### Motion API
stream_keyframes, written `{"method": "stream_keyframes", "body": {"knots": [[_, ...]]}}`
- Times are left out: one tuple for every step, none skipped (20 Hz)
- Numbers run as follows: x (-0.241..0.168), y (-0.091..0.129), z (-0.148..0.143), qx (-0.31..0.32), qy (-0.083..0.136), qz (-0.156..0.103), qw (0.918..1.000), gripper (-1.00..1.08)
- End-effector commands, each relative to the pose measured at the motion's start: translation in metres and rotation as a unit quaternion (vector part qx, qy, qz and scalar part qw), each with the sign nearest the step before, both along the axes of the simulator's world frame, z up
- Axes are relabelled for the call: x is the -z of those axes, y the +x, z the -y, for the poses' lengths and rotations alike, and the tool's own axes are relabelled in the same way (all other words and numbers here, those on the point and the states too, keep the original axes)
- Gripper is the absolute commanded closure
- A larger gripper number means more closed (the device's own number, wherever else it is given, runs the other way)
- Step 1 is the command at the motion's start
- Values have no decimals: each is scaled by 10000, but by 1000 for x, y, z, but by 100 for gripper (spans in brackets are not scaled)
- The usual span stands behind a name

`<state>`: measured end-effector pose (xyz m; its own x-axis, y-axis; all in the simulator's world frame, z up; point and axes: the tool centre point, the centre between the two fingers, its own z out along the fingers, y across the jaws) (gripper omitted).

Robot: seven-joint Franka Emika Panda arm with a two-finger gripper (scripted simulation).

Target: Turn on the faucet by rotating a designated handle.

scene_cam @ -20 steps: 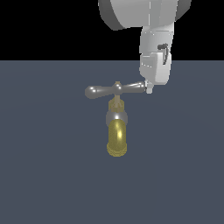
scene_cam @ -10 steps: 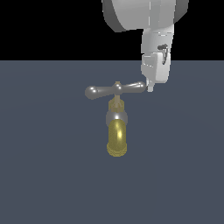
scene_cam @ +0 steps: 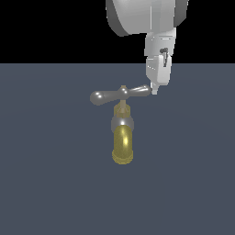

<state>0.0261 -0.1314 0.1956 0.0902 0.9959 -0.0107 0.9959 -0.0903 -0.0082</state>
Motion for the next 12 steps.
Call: {"method": "stream_keyframes", "body": {"knots": [[-1,15,-34,-219,53,29,9997,108],[-1,19,-35,-219,53,29,9997,108],[-1,22,-38,-224,52,32,9997,108],[-1,25,-40,-227,52,34,9997,108],[-1,28,-42,-227,52,34,9997,108],[-1,31,-44,-232,52,37,9997,108],[-2,34,-47,-235,52,39,9997,108],[-2,37,-49,-237,52,40,9997,108],[-2,40,-50,-237,52,40,9997,108],[-2,43,-53,-242,51,43,9997,108],[-2,43,-53,-242,51,43,9997,108],[0,33,-19,-15,-20,6,10000,108]]}}
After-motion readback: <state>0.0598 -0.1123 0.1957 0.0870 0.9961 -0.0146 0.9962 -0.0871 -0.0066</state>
